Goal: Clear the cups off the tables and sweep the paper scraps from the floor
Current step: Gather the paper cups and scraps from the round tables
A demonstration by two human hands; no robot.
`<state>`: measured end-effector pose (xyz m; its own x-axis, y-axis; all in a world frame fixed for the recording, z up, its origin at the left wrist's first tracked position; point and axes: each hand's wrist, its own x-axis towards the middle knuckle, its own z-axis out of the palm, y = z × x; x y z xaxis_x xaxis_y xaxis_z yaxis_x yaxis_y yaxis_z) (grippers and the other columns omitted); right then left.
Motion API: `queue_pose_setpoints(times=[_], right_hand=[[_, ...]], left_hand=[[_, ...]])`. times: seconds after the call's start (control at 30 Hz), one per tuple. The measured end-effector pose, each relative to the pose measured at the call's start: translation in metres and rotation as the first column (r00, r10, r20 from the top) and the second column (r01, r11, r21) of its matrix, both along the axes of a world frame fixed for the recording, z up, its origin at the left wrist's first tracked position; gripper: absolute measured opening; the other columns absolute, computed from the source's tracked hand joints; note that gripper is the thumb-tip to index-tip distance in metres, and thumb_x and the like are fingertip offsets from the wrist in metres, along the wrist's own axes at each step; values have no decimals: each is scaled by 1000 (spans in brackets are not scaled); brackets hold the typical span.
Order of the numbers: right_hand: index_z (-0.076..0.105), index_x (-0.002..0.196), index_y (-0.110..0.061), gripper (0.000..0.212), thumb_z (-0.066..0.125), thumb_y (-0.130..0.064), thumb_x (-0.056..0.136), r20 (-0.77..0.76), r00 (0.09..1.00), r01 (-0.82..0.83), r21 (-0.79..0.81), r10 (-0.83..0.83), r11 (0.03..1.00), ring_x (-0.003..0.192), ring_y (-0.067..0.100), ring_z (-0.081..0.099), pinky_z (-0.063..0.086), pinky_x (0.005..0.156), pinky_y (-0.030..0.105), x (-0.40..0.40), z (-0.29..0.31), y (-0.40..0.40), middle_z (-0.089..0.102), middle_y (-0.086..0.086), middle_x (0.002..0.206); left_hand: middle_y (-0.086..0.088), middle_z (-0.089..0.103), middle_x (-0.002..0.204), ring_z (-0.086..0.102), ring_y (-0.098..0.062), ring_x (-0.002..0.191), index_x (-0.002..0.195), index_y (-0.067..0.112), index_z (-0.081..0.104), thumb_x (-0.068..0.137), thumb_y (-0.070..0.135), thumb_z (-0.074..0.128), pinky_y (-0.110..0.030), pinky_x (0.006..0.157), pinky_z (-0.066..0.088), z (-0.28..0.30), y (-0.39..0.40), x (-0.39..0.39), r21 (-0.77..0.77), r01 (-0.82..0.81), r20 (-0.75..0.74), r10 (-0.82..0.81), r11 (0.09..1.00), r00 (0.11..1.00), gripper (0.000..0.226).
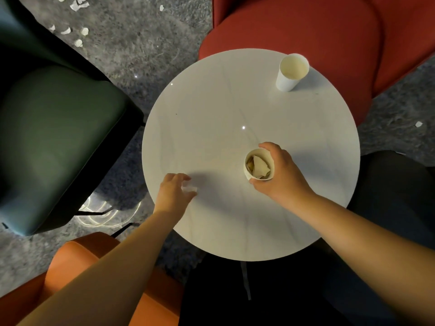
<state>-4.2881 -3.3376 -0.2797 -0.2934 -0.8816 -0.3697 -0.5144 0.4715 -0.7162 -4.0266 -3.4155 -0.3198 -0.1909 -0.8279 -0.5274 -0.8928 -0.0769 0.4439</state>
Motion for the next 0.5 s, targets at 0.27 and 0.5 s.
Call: queue_pose_setpoints(times=[0.27, 0.5], right_hand=[[36, 131, -40, 79, 82, -30, 67, -15, 1000, 10, 9, -10, 1000, 94, 6, 45, 38, 73, 17, 5, -2, 11, 45, -4, 123], [37, 132, -36, 76, 81, -30, 69, 5, 1000, 14, -8, -14, 1000, 102, 11, 49, 42, 76, 21, 7, 2, 15, 46, -2, 123]], left_hand=[[-5, 57, 103, 56, -21, 88, 98, 10, 68, 89, 5, 62, -22, 74, 39, -9, 2, -13, -33, 20, 13, -20, 999, 1000, 12], [10, 64, 89, 59, 0, 79, 83, 26, 66, 86, 10, 69, -3, 67, 41, 52, -5, -82, -142, -185, -382, 118, 972, 917, 17]])
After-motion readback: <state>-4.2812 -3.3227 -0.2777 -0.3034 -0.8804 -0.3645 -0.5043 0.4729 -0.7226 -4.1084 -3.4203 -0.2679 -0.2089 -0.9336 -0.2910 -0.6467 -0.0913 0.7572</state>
